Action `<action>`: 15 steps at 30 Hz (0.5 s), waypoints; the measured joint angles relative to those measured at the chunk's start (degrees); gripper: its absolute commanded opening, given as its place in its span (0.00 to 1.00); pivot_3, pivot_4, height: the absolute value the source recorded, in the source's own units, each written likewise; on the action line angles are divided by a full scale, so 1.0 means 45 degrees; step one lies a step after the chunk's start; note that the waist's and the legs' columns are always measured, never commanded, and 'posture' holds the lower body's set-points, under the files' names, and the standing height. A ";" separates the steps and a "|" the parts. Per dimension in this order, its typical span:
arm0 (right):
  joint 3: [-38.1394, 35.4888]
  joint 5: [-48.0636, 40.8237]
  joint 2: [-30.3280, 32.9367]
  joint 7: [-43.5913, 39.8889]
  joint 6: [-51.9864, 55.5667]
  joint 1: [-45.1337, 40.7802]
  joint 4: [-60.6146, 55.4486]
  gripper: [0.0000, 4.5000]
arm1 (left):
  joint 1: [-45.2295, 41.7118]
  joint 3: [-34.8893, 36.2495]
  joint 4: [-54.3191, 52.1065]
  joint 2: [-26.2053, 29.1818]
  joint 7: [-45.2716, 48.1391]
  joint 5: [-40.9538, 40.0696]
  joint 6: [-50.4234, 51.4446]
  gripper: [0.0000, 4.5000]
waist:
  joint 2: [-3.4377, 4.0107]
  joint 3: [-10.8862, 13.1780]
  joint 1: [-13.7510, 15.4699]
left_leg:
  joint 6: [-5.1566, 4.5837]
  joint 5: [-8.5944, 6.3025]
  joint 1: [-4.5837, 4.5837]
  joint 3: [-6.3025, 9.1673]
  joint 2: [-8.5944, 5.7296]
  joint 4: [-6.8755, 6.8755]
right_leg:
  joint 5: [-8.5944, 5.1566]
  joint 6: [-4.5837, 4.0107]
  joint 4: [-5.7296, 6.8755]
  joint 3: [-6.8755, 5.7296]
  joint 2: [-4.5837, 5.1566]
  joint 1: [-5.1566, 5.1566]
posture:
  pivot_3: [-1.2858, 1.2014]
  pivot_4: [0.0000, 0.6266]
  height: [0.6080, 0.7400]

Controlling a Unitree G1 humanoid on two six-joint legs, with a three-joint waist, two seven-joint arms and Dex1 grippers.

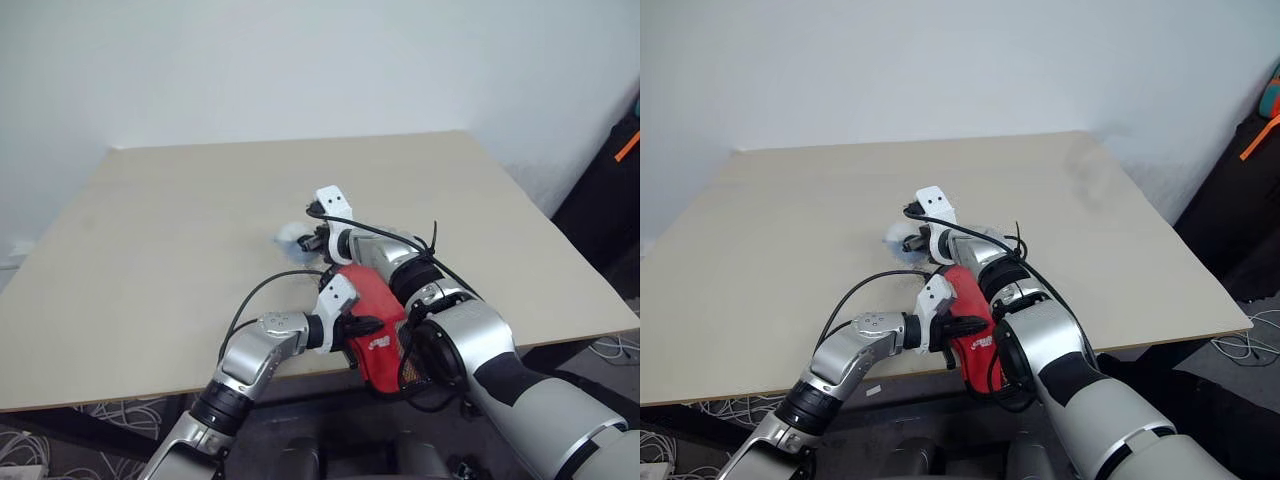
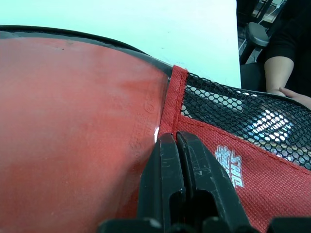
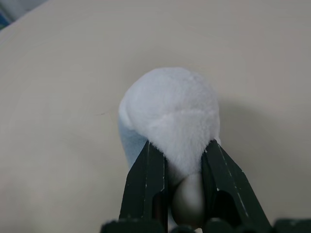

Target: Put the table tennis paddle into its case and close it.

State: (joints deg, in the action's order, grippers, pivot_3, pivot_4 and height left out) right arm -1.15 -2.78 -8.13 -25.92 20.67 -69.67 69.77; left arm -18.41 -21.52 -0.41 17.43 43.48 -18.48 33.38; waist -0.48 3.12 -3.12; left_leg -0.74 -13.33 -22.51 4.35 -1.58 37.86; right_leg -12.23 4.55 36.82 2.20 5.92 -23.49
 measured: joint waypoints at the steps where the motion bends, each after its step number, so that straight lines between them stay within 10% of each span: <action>1: 0.0001 0.0119 0.0026 0.0531 -0.0213 -0.0003 0.0187 0.08 | 0.0000 -0.0001 -0.0002 -0.0002 0.0000 0.0002 0.0006 0.00 | 0.0000 0.0000 0.0002 | 0.0000 0.0000 0.0000 0.0000 0.0000 0.0000 | 0.0000 -0.0001 0.0000 0.0000 0.0000 0.0000 | 0.52 0.00 0.68; 15: 0.0089 0.1065 0.1540 0.3151 -0.1432 0.0008 0.1073 0.08 | 0.0001 0.0001 -0.0003 -0.0052 0.0003 0.0014 0.0048 0.00 | 0.0004 -0.0001 0.0013 | -0.0003 0.0002 0.0000 -0.0005 -0.0002 0.0004 | 0.0001 -0.0004 -0.0004 0.0004 0.0000 0.0009 | 0.52 0.00 0.68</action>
State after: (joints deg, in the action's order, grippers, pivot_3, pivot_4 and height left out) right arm -0.75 2.02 -1.21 -11.74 14.23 -69.63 74.60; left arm -18.41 -21.51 -0.42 17.19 43.49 -18.41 33.60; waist -0.46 3.11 -3.07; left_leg -0.75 -13.33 -22.51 4.33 -1.59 37.88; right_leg -12.23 4.53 36.80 2.22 5.92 -23.45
